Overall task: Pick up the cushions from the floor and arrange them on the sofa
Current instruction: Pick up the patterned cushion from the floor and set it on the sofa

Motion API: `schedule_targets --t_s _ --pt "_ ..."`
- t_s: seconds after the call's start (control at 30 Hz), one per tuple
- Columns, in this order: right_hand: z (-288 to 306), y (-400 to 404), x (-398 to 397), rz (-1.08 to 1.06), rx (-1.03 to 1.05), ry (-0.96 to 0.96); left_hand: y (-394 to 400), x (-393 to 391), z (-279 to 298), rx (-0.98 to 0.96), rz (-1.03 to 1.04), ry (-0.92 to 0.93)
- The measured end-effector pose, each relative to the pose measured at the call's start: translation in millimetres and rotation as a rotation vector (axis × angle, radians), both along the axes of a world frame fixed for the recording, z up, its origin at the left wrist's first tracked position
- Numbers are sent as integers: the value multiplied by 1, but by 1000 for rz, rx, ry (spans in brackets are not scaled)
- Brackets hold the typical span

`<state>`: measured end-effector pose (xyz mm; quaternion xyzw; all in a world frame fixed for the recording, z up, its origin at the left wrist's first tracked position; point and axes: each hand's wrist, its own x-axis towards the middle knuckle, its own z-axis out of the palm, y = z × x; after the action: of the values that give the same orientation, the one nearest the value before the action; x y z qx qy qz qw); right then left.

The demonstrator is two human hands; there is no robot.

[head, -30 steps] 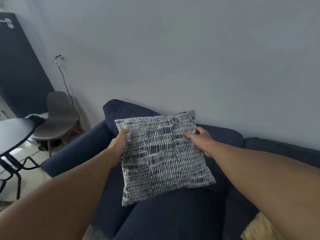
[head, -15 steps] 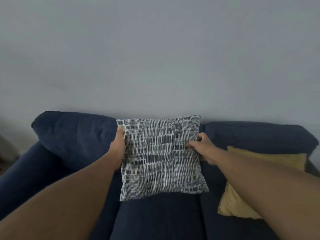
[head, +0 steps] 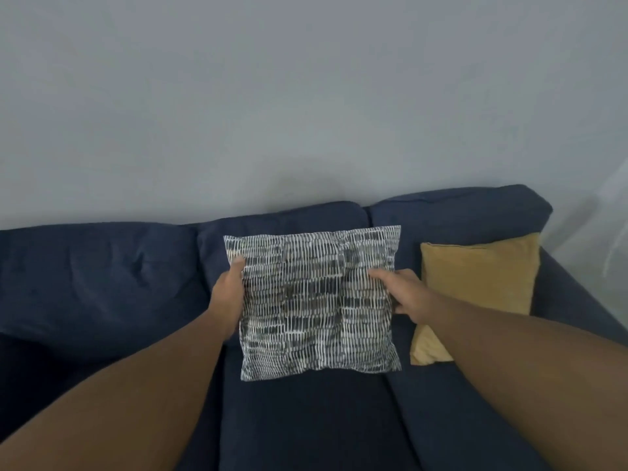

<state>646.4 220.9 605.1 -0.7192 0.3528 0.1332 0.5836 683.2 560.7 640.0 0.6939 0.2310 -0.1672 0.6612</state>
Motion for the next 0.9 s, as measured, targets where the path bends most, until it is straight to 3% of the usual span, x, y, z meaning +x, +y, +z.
schedule_targets --t_s 0.17,0.43,0.63,0.9 --pt "-4 15 -8 46 -12 24 0 1 -36 25 10 54" --pt "-69 3 35 166 23 42 12 15 -92 280 62 94" --pt "-130 0 60 214 17 115 12 37 -135 305 108 148" --pt "-185 4 101 80 43 146 10 63 -190 222 127 151"
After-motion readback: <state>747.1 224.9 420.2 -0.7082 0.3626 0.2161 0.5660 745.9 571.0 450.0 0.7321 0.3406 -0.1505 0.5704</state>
